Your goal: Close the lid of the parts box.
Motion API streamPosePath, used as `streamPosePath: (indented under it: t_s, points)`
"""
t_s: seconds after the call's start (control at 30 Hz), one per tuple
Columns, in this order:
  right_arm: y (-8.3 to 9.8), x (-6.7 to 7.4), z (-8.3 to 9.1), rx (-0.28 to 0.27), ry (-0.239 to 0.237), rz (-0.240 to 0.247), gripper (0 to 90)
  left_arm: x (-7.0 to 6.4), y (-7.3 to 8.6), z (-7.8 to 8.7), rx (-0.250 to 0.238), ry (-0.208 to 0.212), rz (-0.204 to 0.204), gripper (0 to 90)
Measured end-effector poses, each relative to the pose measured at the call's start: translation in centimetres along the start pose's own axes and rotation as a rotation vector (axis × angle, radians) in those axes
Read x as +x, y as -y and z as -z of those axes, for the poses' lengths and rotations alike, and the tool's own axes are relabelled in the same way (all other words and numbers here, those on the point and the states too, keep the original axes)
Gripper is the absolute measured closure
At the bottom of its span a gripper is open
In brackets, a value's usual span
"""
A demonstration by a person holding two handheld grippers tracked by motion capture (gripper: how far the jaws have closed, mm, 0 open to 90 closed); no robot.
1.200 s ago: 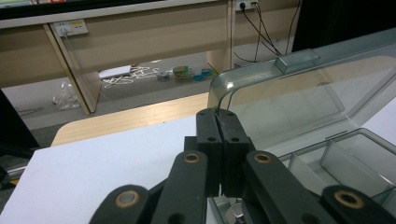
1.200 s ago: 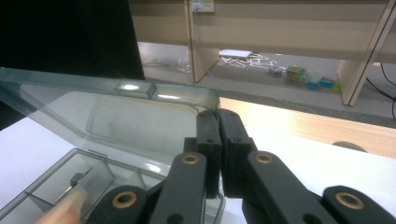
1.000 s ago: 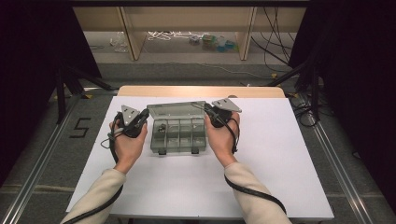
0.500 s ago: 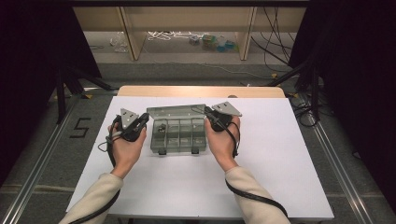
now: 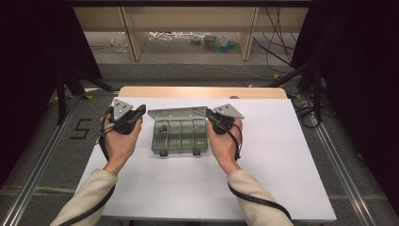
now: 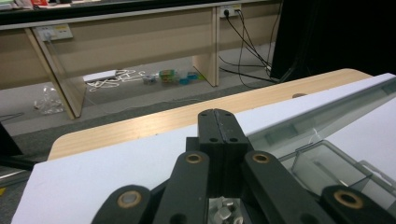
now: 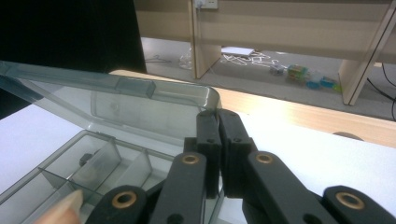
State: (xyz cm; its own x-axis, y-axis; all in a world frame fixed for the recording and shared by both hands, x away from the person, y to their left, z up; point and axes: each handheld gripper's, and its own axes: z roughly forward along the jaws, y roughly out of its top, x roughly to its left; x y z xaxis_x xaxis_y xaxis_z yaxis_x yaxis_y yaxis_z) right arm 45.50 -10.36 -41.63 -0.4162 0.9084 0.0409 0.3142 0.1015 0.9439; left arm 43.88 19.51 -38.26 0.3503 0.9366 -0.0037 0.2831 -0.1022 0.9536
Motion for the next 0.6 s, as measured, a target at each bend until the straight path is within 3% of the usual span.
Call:
streamPosePath:
  t_s: [0.2,0.3,0.47,0.6]
  points:
    - [-0.1,-0.1,0.0,0.013,-0.015,0.001,87.9,0.1,-1.0,-2.1,0.051,0.017,0.0,90.0]
    - [-0.2,-0.2,0.1,0.024,-0.024,0.005,83.1,0.2,-1.1,-2.8,0.082,0.021,-0.003,90.0]
    - [-0.7,-0.8,1.1,-0.002,-0.036,0.033,70.6,0.4,-1.3,-2.9,0.071,0.009,0.002,90.0]
    - [-1.4,-1.7,2.4,-0.046,-0.088,0.029,66.0,0.5,-1.6,-2.7,0.064,0.011,0.002,90.0]
